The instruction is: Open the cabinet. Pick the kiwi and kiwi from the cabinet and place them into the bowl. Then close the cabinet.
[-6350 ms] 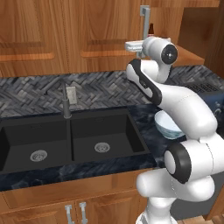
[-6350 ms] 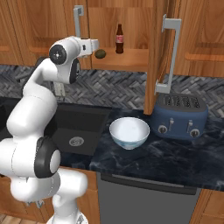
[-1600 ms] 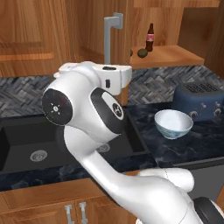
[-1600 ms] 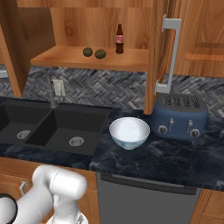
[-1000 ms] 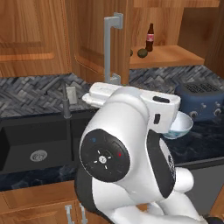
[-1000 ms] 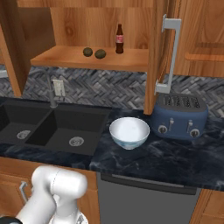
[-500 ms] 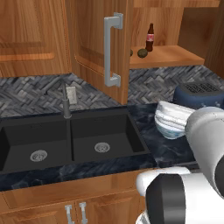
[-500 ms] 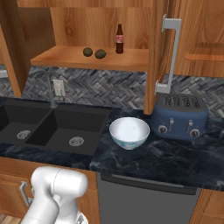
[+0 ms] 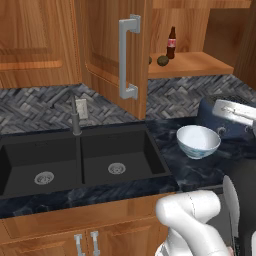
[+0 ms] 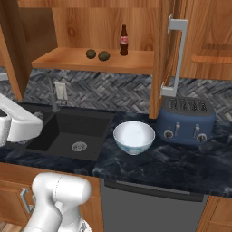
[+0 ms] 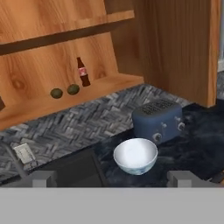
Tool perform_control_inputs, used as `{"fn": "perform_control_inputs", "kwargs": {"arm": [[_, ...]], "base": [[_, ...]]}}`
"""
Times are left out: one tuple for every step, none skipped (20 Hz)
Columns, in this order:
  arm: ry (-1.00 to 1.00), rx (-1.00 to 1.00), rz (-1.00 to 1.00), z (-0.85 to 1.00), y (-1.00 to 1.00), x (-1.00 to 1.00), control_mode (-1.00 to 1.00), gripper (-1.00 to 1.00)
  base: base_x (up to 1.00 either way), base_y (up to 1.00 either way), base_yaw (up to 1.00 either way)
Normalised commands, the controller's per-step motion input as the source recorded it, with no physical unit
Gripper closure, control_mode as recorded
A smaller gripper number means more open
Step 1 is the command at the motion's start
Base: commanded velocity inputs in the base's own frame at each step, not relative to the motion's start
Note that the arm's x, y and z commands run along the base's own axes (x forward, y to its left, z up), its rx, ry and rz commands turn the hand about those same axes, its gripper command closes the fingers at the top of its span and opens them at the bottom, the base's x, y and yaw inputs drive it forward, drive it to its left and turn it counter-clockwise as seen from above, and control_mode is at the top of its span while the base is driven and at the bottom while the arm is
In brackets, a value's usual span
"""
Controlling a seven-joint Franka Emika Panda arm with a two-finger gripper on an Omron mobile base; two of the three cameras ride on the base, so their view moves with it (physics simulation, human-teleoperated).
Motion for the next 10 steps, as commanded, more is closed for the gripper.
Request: {"fn": "perform_control_inputs", "kwargs": {"arm": [[0.0,0.1,0.16,-0.34,0.0,0.94,-1.0,-1.0],[0.0,0.11,0.17,-0.41,0.0,1.0,-1.0,-1.0],[0.0,0.12,0.18,-0.43,0.0,1.0,-1.0,-1.0],[0.0,0.13,0.19,-0.41,0.0,1.0,-1.0,-1.0],[0.0,0.15,0.2,-0.34,0.0,1.0,-1.0,-1.0],[0.0,0.17,0.21,-0.29,0.03,1.0,-1.0,-1.0],[0.0,0.19,0.23,-0.28,0.07,1.0,-1.0,-1.0],[0.0,0.2,0.27,-0.27,0.17,0.94,-1.0,-1.0],[0.0,0.21,0.3,-0.27,0.21,0.86,-1.0,-1.0],[0.0,0.22,0.31,-0.24,0.21,0.84,-1.0,-1.0]], "base": [[0.0,0.0,0.0],[0.0,0.0,0.0],[0.0,0.0,0.0],[0.0,0.0,0.0],[0.0,0.0,0.0],[0.0,0.0,0.0],[0.0,0.0,0.0],[0.0,0.0,0.0],[0.0,0.0,0.0],[0.0,0.0,0.0]]}}
